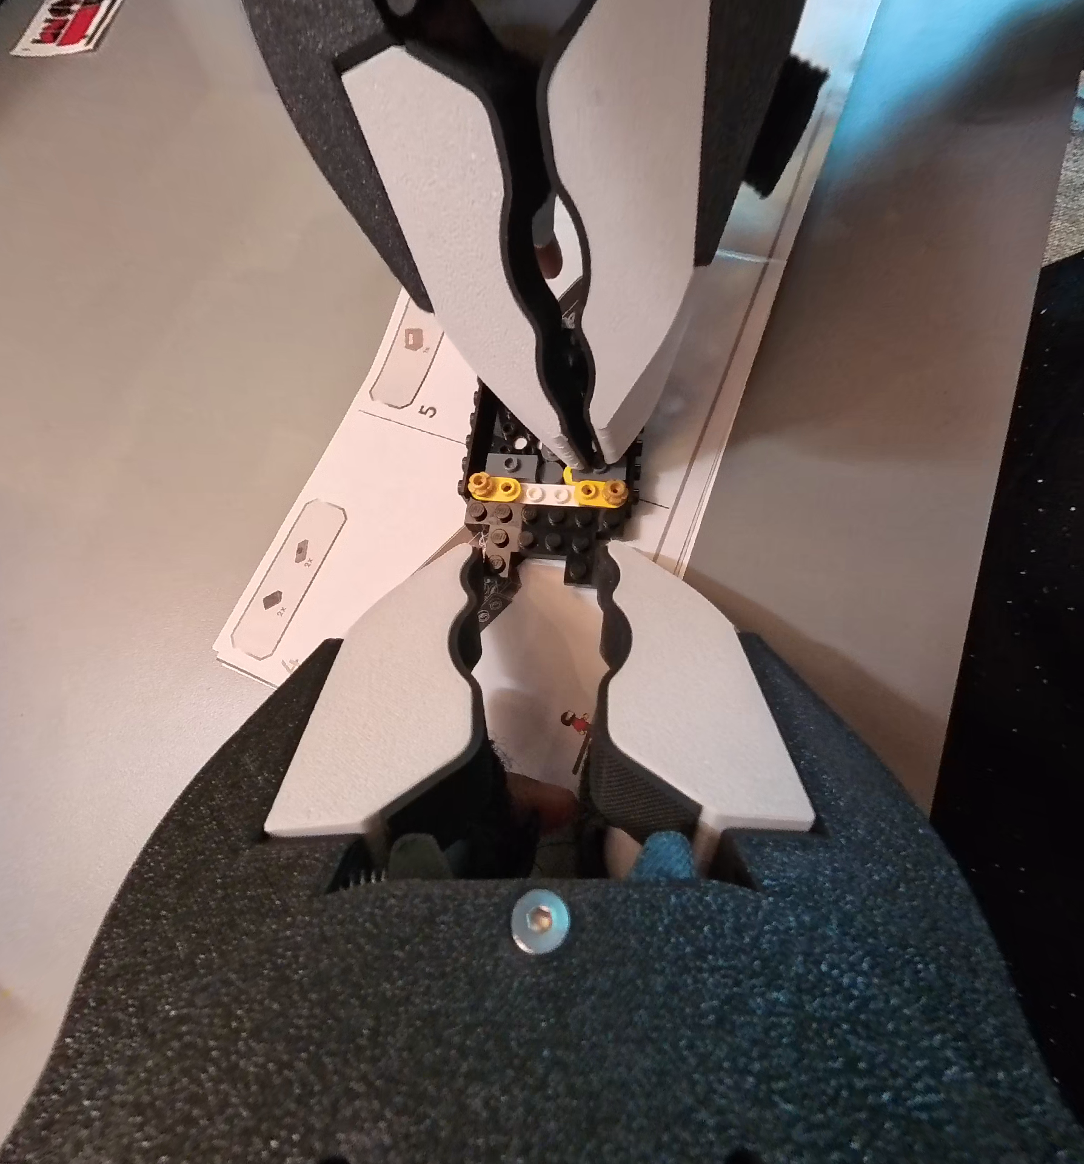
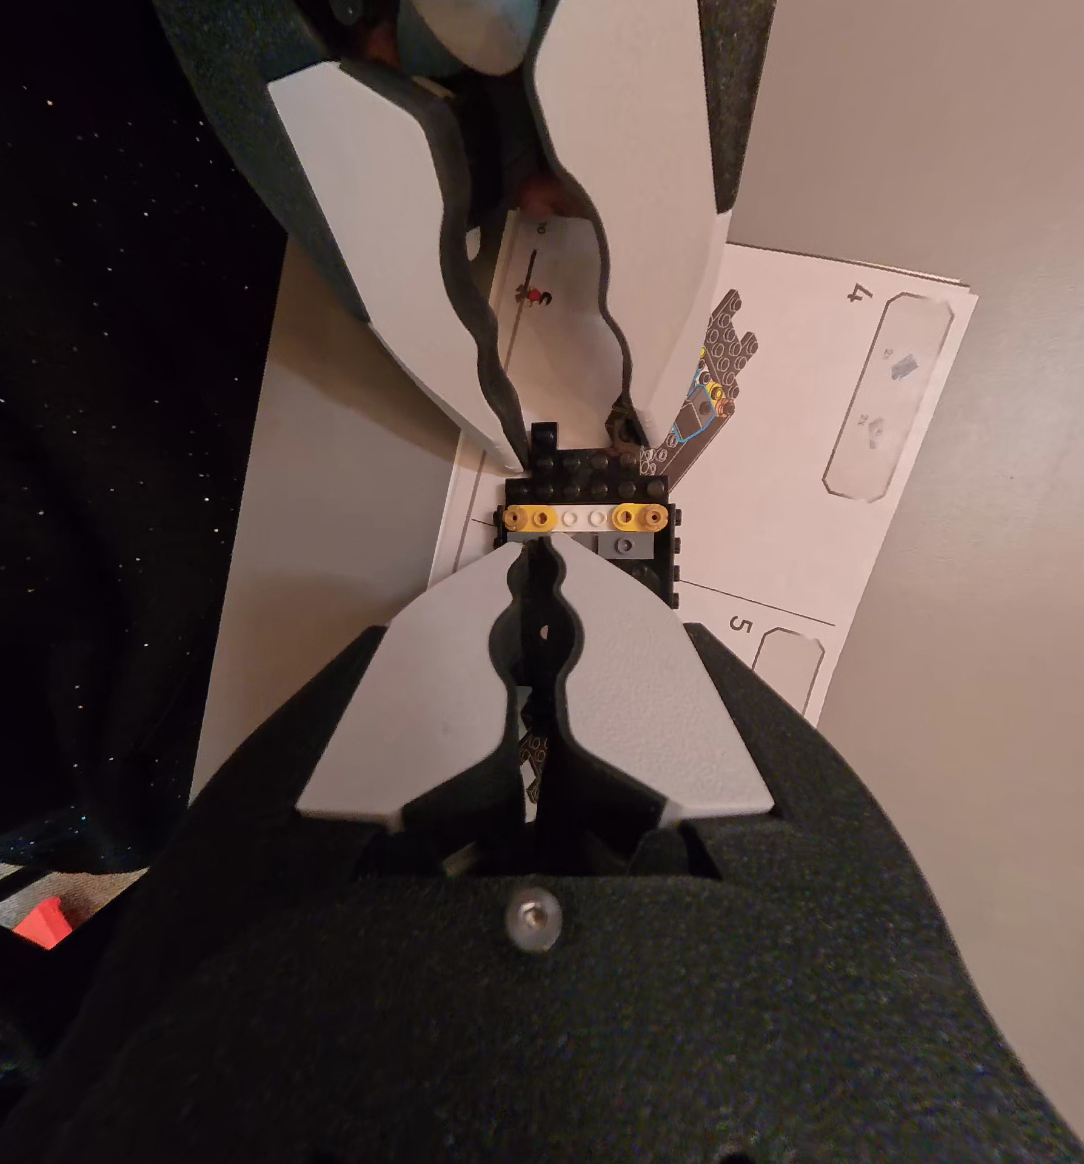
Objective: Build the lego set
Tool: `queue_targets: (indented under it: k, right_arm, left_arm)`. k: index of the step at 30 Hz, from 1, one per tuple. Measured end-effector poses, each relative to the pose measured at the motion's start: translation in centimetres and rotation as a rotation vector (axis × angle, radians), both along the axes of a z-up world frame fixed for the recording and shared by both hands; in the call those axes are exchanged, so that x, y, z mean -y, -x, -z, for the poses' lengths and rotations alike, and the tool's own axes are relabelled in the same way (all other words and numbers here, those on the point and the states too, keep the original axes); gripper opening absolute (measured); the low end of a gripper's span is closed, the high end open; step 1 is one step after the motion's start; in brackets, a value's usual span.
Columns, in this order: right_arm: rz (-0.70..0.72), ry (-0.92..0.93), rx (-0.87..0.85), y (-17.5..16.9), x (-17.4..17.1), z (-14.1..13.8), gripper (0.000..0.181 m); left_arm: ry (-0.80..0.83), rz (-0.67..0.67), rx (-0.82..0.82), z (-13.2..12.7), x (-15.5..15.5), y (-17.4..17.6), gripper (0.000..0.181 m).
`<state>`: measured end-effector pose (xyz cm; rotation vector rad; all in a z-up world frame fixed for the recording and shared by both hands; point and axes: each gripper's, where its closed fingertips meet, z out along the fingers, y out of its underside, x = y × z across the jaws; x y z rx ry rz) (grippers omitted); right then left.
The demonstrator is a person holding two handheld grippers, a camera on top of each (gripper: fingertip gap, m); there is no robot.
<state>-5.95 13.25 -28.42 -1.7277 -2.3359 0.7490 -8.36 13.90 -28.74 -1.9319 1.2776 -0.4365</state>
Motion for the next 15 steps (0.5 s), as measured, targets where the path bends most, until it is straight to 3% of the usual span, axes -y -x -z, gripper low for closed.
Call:
queue_targets:
  k: [15]
  right_arm:
    - [0.005,-0.087,0.041,-0.11,0.05,0.12,0.001]
  left_arm:
    - [0.003,-0.002,0.001,0.01,-0.01,-0.01,0.035]
